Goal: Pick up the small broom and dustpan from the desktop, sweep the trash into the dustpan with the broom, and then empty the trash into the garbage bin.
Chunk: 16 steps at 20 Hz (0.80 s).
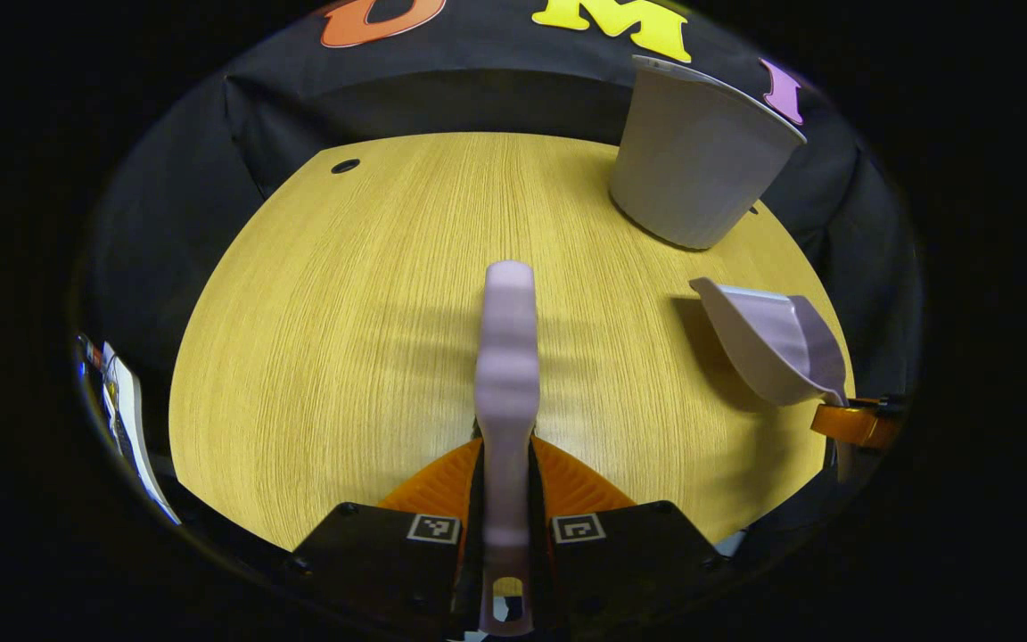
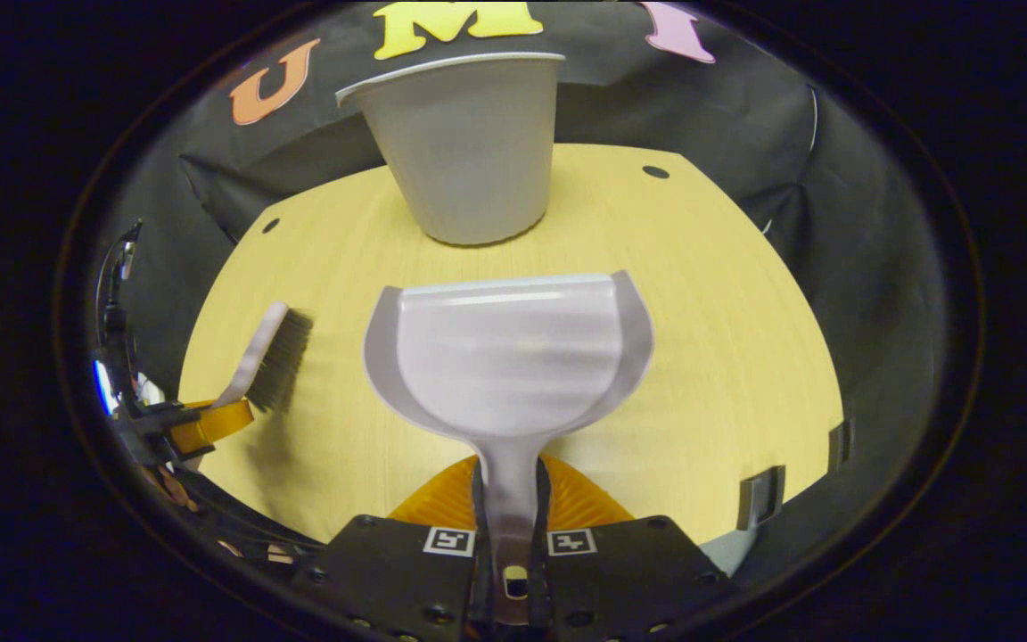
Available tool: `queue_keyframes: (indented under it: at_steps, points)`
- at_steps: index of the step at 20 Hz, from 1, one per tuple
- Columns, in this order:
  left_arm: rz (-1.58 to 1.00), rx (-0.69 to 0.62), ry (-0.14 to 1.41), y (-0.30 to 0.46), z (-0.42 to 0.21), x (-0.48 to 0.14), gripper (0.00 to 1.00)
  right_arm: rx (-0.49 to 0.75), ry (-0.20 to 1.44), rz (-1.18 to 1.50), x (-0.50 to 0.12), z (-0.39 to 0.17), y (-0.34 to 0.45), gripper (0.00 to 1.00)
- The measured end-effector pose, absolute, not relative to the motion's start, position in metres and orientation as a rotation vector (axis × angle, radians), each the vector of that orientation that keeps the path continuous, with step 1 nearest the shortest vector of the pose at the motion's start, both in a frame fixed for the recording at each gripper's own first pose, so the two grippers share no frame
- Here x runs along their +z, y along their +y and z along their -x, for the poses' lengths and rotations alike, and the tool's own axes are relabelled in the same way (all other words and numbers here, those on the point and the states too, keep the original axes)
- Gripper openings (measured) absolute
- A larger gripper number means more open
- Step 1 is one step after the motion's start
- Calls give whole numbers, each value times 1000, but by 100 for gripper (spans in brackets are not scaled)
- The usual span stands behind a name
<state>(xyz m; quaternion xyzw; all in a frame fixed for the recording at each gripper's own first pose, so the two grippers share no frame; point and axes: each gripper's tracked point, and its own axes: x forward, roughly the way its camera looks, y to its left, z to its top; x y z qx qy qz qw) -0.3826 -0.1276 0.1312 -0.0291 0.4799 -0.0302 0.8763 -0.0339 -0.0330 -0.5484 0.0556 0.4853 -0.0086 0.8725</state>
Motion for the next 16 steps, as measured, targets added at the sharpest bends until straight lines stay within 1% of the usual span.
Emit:
queue_keyframes:
  at_steps: [2,5,7,9,10,11,12,13,14,15,16]
  points:
    - [52,-58,1000,-131,395,145,24,-30,1006,-87,-555,32,-34,15]
    - [49,-47,997,-132,388,146,24,-30,1011,-96,-566,30,-31,17]
    - [58,-44,993,-131,384,144,25,-26,1001,-92,-567,27,-28,21]
    - [56,-46,990,-132,381,145,27,-16,983,-79,-563,24,-27,27]
    - [50,-47,991,-132,380,145,28,-8,965,-77,-562,21,-27,39]
    - [42,-42,996,-130,379,144,31,-2,955,-70,-558,19,-26,47]
    - [36,-40,999,-129,379,145,35,4,945,-63,-556,16,-25,66]
    - [31,-36,1000,-129,378,147,44,9,937,-57,-555,15,-24,76]
    - [29,-36,997,-129,378,149,47,13,932,-52,-552,15,-22,89]
    - [30,-35,991,-130,377,152,57,17,927,-52,-551,15,-21,94]
    - [27,-28,982,-129,377,156,66,19,923,-53,-550,15,-20,97]
